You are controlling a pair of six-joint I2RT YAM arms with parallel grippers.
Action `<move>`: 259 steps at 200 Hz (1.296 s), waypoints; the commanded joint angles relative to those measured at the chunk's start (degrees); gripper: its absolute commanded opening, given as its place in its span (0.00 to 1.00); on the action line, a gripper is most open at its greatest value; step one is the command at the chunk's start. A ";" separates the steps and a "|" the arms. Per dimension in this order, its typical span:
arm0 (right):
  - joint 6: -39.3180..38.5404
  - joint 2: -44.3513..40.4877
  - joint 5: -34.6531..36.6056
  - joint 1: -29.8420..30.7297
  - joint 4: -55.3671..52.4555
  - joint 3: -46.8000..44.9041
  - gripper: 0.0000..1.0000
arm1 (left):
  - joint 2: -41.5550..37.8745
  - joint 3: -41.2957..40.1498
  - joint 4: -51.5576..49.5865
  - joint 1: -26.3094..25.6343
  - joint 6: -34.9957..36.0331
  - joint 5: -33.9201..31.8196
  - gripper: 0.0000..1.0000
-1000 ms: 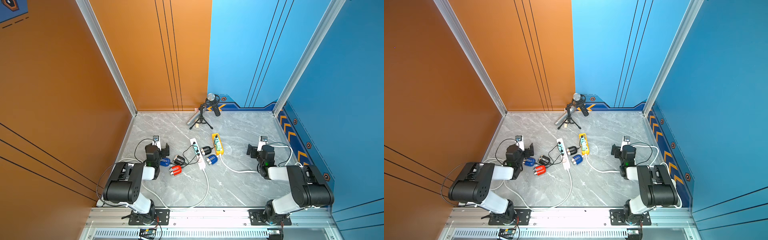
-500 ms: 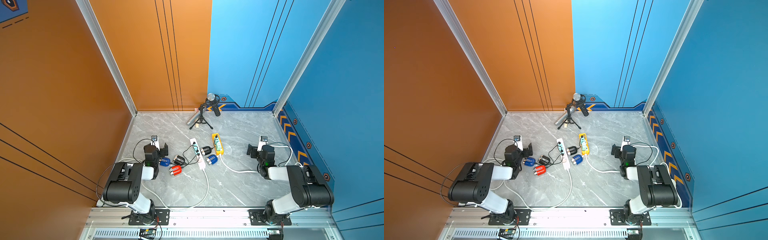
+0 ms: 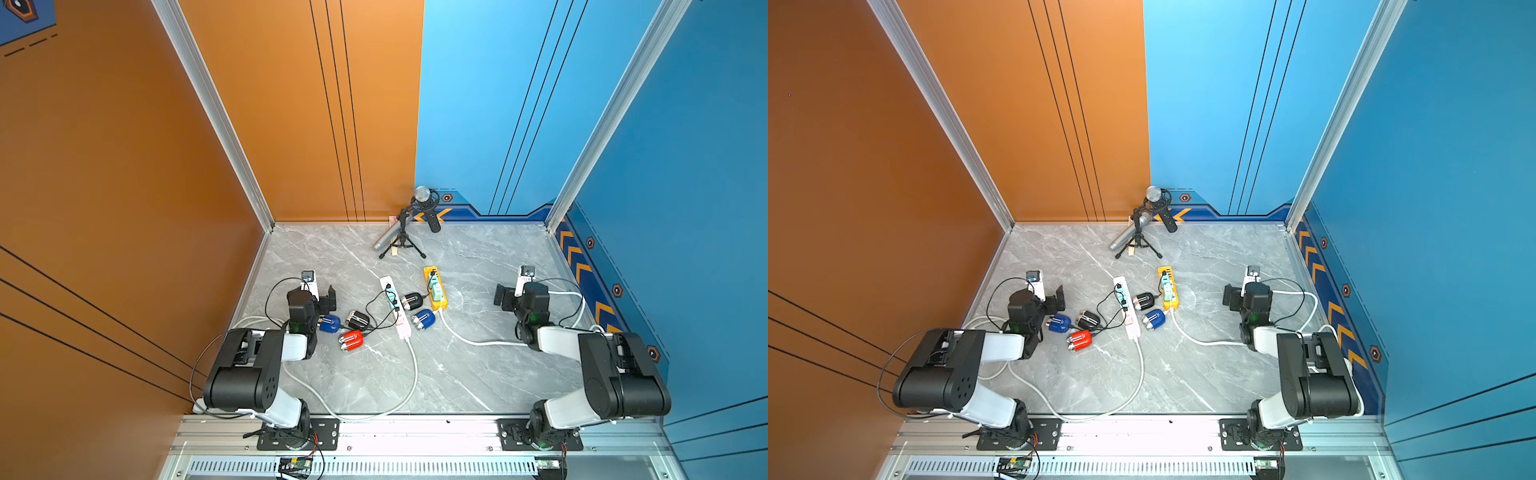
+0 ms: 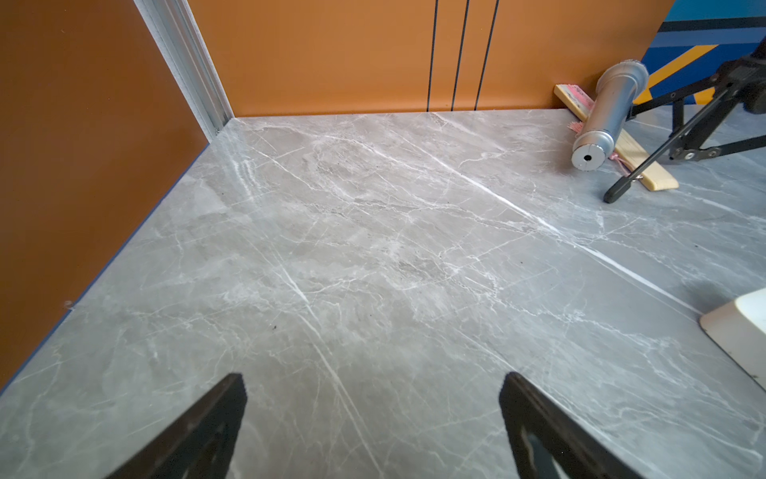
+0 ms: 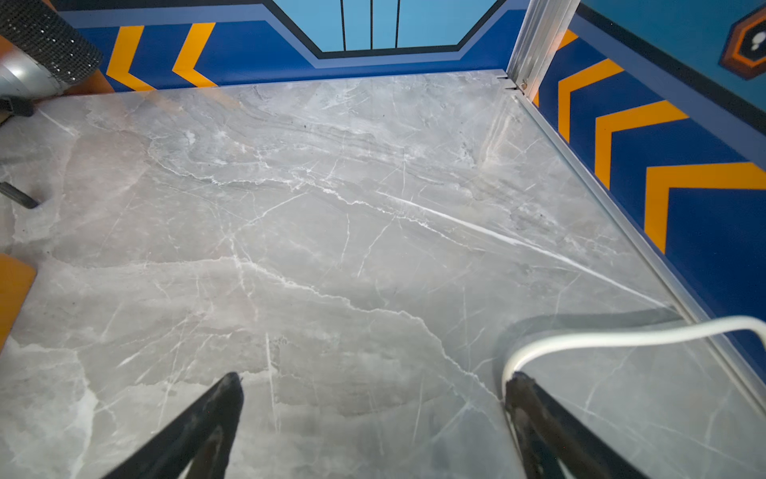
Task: Unplug the electric shaver
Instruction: Remove the plug from the socket.
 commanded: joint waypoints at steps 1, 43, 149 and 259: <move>0.48 -4.00 -0.01 -0.44 -15.67 8.11 1.00 | -5.71 1.31 -6.02 -2.75 2.08 -4.44 0.98; 3.30 -6.04 -6.40 0.01 -30.80 14.83 1.00 | -14.86 5.81 -13.91 -5.88 1.94 -4.43 0.98; 0.78 -17.57 -8.03 19.14 -41.90 11.23 0.96 | 3.63 57.07 -65.87 -15.20 -13.23 17.74 0.98; 7.27 -2.17 -13.12 26.45 -29.69 11.04 0.93 | 25.52 73.59 -67.10 -27.32 -31.07 9.62 0.97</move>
